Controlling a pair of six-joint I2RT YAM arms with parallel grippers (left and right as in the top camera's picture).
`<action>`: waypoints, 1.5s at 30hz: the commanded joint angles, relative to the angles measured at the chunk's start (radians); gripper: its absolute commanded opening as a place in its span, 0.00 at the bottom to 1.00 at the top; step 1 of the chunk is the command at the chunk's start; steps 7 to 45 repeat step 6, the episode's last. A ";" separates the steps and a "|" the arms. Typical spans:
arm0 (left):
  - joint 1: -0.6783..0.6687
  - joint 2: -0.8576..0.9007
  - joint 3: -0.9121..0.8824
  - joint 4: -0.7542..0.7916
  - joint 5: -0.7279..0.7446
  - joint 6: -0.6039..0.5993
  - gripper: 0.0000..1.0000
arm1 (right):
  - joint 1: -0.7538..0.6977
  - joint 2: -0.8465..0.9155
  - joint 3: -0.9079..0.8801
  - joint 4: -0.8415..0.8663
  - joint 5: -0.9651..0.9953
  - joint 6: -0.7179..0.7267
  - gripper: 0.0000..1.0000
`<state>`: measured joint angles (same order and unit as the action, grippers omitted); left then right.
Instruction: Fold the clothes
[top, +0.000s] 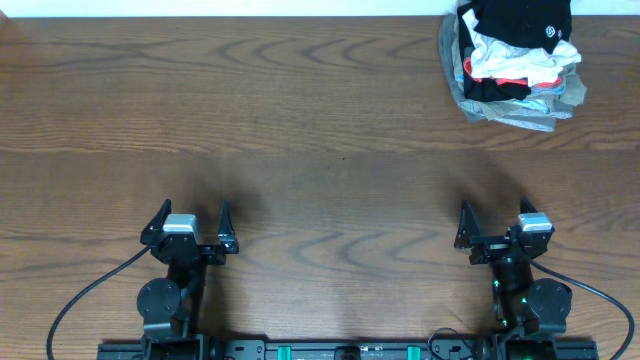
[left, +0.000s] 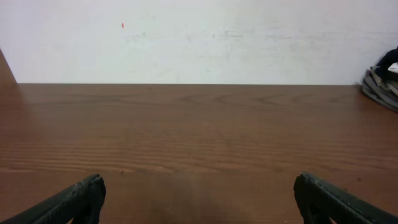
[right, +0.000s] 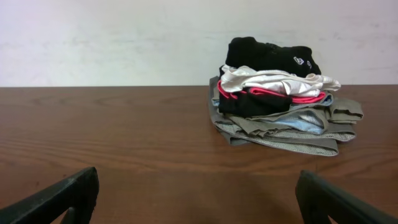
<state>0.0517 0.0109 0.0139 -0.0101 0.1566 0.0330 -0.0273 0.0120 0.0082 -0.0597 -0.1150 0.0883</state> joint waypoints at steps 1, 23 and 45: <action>0.007 -0.006 -0.010 -0.045 0.014 -0.004 0.98 | 0.011 -0.006 -0.003 -0.004 -0.001 0.011 0.99; 0.007 -0.006 -0.010 -0.045 0.014 -0.004 0.98 | 0.011 -0.006 -0.003 -0.004 -0.001 0.011 0.99; 0.007 -0.006 -0.010 -0.045 0.014 -0.004 0.98 | 0.011 -0.006 -0.003 -0.004 -0.001 0.011 0.99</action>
